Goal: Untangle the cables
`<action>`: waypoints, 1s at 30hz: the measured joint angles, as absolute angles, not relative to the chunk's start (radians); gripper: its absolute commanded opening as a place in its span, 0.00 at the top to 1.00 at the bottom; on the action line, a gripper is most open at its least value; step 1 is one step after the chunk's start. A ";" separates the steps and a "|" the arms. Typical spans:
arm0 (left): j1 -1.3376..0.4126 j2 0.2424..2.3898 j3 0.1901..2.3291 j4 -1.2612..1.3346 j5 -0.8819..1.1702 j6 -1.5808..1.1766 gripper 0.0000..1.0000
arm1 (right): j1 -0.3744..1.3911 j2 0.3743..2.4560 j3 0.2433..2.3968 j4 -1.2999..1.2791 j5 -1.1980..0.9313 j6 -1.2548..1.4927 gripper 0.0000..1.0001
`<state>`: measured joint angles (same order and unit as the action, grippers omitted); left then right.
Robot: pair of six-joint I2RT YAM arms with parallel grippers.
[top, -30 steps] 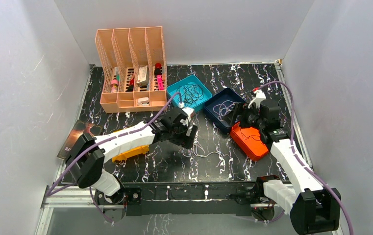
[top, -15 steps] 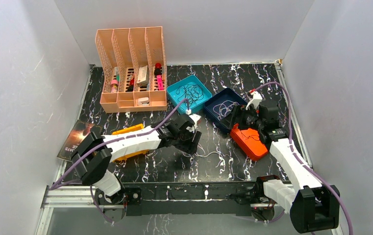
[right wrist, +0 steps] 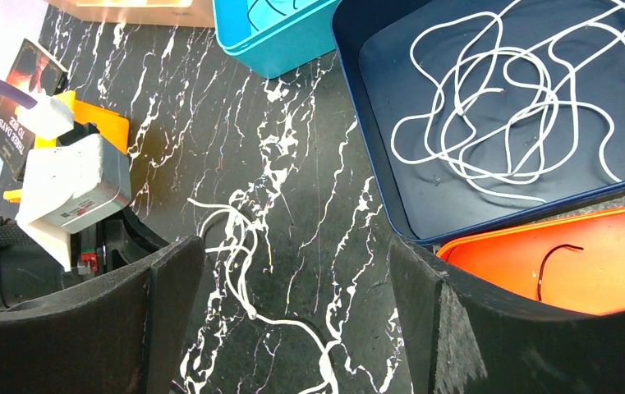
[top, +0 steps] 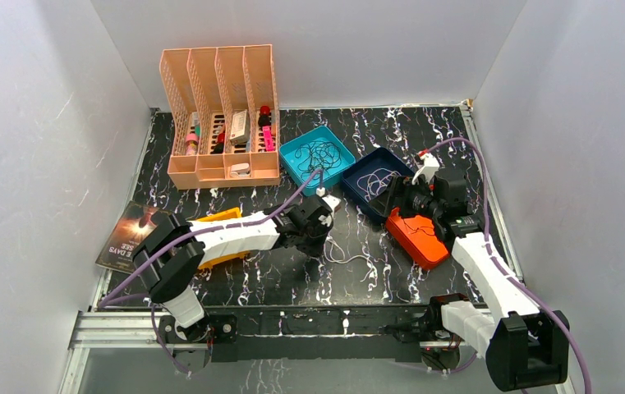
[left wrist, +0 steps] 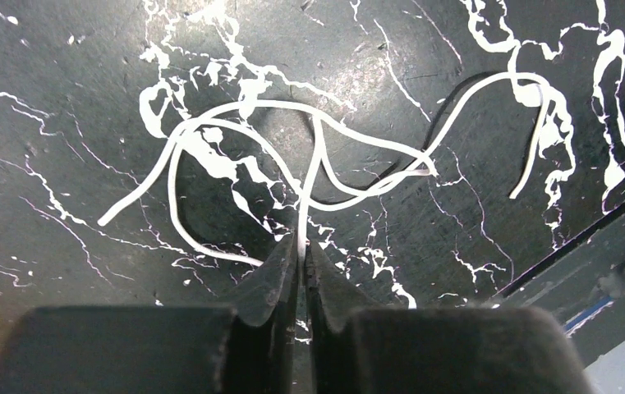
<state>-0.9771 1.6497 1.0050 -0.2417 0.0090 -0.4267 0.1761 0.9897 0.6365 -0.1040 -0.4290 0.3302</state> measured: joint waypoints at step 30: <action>-0.978 1.436 1.121 -0.322 -0.115 -0.386 1.00 | 0.176 0.896 0.579 0.007 -0.488 0.358 0.02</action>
<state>-0.9775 1.4357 1.1210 -0.3222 -0.1150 -0.3859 0.1761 0.8955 0.5789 0.0071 -0.4881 0.3580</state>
